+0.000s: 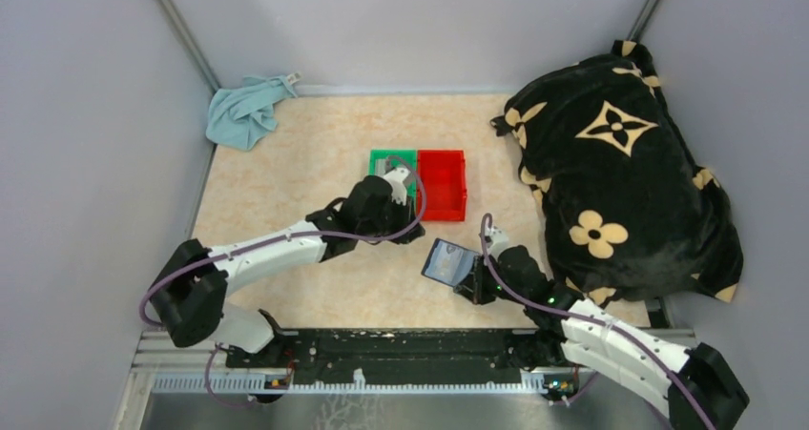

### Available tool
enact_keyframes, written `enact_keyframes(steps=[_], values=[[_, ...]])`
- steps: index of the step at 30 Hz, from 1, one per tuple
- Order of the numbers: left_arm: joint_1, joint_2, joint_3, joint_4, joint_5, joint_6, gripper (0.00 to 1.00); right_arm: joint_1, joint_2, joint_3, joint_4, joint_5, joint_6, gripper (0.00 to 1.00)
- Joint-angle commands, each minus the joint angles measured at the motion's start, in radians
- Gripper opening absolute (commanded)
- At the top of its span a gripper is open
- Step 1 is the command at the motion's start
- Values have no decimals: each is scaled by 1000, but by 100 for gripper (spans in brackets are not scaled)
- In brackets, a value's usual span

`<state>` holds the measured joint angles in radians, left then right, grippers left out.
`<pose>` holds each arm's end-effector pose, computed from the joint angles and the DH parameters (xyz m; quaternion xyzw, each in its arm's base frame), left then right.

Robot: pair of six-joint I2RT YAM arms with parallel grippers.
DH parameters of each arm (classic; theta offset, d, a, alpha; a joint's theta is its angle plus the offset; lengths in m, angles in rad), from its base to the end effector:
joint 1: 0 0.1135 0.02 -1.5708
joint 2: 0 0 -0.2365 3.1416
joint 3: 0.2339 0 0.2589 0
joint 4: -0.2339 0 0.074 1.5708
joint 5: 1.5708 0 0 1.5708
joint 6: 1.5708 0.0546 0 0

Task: Take the credit cards out of the card holder

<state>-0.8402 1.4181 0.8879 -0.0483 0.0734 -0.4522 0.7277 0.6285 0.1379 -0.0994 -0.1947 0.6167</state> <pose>0.2234 -0.2553 0.2014 0.1866 0.8590 -0.3122 0.3604 0.1312 0.1310 0.1158 -0.0944 0.8741 0.3590 0.3134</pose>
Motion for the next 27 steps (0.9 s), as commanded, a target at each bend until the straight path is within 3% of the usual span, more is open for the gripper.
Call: enact_keyframes(steps=[1,6,10,13,15,17,22,27], values=[[-14,55,-71,196,42,-97,27,71,94,-19,178,93,100,0],[-16,104,-97,250,73,-123,43,75,118,-56,211,151,177,0],[-16,130,-90,252,72,-109,45,26,87,-46,135,203,185,0],[-17,157,-82,262,85,-109,37,-72,74,-53,123,127,167,0],[-18,175,-77,264,91,-116,26,-111,61,-46,118,86,141,0],[-21,192,-76,273,97,-127,16,-114,53,-25,105,66,115,0],[-23,237,-71,312,142,-154,1,-114,50,19,143,-48,70,0],[-24,276,-62,357,249,-187,0,-114,21,50,201,-144,67,0]])
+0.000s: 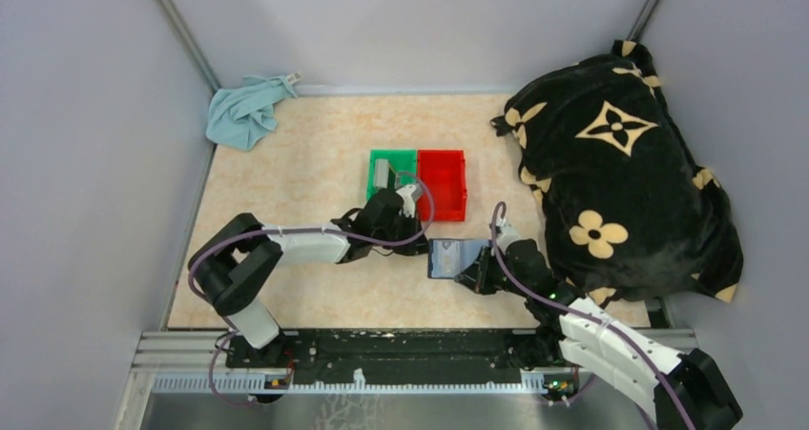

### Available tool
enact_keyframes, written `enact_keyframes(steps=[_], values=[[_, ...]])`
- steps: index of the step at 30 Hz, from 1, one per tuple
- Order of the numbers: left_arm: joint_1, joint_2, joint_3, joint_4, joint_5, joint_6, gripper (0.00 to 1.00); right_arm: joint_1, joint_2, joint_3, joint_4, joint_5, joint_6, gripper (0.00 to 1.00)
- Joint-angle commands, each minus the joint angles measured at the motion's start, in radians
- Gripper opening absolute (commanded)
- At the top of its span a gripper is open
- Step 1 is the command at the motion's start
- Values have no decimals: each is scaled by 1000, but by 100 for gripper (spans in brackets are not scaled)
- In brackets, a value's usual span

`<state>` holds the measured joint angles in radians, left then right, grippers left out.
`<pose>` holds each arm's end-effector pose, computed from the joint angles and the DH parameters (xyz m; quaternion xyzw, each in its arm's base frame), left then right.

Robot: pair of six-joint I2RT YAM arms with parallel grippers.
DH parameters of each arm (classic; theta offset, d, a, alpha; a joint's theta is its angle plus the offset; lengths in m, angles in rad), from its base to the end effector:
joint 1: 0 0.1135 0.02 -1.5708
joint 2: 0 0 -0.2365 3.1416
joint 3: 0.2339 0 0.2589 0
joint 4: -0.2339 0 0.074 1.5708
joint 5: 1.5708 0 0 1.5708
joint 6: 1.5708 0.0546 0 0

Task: Take the credit cards out of the card holder

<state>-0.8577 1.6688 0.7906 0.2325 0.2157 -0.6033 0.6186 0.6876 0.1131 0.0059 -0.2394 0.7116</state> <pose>0.2213 -0.2738 0.1167 0.1605 0.8764 -0.3678 0.2662 0.1459 0.1198 0.1087 -0.0168 0.8725 0.3768 0.3107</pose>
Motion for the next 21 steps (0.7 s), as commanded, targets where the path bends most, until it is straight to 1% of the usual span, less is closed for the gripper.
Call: enact_keyframes(steps=[1,4,6,15,21], values=[[-6,30,30,90,127,-48,0,-5,-53,78,101,-97,-19,0],[-7,44,8,157,174,-85,0,-11,-77,78,127,-73,-2,0],[-8,59,5,173,187,-97,0,-25,-60,84,131,-66,-1,0],[-18,94,-10,113,143,-81,0,-122,-20,74,114,-24,-1,0],[-22,123,-28,118,132,-81,0,-131,24,65,140,-35,-24,0]])
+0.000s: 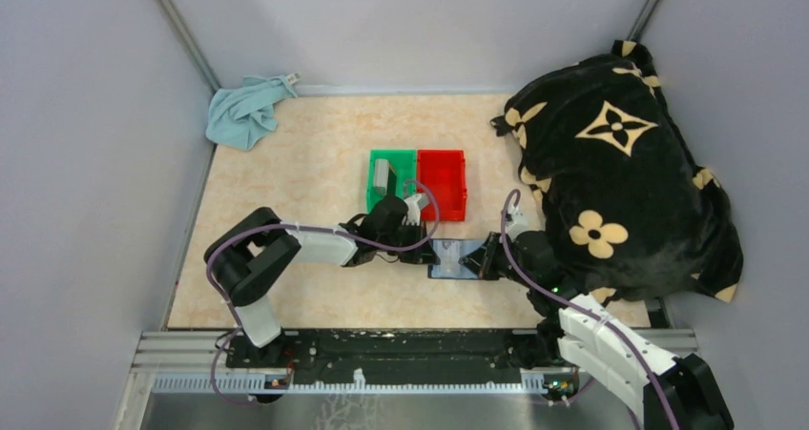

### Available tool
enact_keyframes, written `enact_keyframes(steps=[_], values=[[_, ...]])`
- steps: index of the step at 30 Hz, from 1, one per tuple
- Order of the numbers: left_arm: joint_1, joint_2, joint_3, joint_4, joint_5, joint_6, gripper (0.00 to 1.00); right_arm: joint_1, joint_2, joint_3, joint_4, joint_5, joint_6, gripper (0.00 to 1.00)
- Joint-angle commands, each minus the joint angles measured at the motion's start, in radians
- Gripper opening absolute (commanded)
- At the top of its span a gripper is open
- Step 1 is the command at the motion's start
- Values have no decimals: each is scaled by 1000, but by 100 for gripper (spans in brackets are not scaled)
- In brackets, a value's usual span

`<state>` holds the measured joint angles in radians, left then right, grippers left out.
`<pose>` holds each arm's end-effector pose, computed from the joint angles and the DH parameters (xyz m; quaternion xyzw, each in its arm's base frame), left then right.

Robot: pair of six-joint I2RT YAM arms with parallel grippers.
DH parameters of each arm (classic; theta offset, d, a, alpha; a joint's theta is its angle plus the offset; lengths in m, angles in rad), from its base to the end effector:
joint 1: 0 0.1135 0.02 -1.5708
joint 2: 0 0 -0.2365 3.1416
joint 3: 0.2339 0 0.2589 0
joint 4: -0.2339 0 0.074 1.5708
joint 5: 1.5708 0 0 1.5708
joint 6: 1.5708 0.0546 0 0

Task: Take the credit cards out of the card holder

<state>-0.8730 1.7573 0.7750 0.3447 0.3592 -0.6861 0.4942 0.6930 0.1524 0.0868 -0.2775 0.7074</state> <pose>0.2128 -0.2837 0.0952 0.1620 0.8674 -0.4246 0.2026 0.1677 0.1074 0.1310 0.0165 0.8429 0.3934 0.3666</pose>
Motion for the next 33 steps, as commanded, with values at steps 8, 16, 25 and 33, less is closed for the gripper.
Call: enact_keyframes(steps=[8,16,25,33], values=[[-14,82,1,-10,-22,5,0,-7,43,5,68,35,-34,5],[-15,90,0,-12,-22,5,0,-16,124,-1,90,68,-48,37],[-14,91,1,-12,-22,4,0,-22,206,-28,171,46,-65,38],[-14,98,13,3,1,-9,0,-45,265,-92,321,-50,-34,35]])
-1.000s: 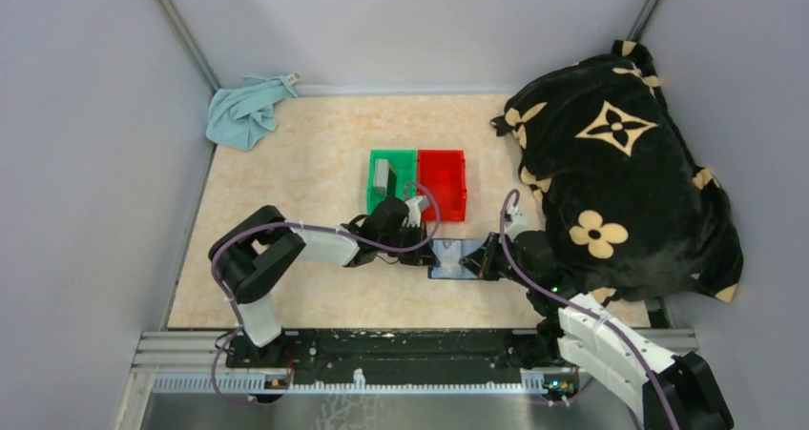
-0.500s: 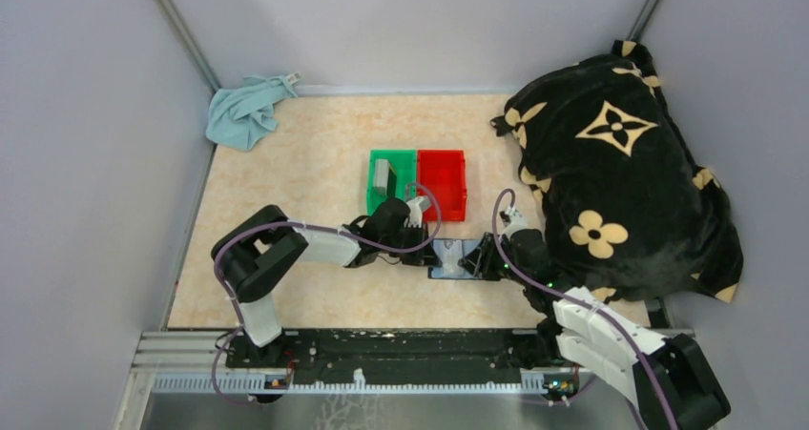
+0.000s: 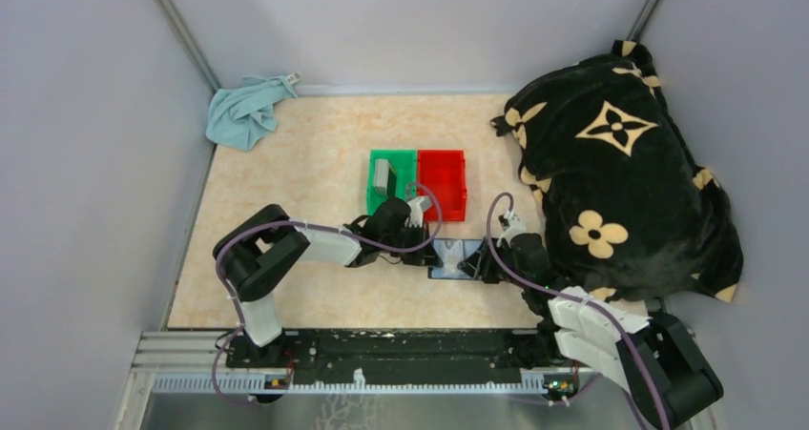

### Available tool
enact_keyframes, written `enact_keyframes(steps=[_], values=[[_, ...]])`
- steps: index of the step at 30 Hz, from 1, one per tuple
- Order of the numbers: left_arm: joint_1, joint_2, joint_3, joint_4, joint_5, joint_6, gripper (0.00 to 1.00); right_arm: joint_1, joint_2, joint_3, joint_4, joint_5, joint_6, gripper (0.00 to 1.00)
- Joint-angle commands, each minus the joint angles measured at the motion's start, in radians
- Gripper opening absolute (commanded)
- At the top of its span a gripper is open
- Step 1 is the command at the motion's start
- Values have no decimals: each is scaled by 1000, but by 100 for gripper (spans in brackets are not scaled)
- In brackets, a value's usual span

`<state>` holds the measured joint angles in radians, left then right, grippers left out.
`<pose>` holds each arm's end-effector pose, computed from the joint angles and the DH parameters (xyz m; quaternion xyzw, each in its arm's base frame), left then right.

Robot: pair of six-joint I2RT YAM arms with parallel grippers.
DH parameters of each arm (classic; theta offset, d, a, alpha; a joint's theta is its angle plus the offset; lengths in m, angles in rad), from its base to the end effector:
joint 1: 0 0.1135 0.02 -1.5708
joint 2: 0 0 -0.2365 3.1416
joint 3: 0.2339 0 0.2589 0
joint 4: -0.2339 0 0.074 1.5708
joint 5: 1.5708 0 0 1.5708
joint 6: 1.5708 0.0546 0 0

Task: Take the credit cards out of the card holder

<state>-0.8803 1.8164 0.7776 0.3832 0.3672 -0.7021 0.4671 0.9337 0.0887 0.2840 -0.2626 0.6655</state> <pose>0.2116 -0.2870 0.0801 0.1588 0.8714 -0.4241 0.1889 0.1710 0.1021 0.0876 0.0229 0.8697 0.3540 0.3432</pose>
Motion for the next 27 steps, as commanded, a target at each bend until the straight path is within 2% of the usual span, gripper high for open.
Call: enact_keyframes(steps=[1,9,17,21,27], values=[[-6,40,13,-36,-7,7,0,-20,30,-33,153,-87,12,35],[-7,52,18,-33,4,2,0,-23,28,-30,257,-198,27,30],[-7,53,21,-37,4,4,0,-24,22,-27,250,-211,15,26],[-7,52,21,-41,3,5,0,-24,19,-27,236,-195,17,17],[-7,54,17,-41,0,6,0,-25,-28,-16,168,-171,5,14]])
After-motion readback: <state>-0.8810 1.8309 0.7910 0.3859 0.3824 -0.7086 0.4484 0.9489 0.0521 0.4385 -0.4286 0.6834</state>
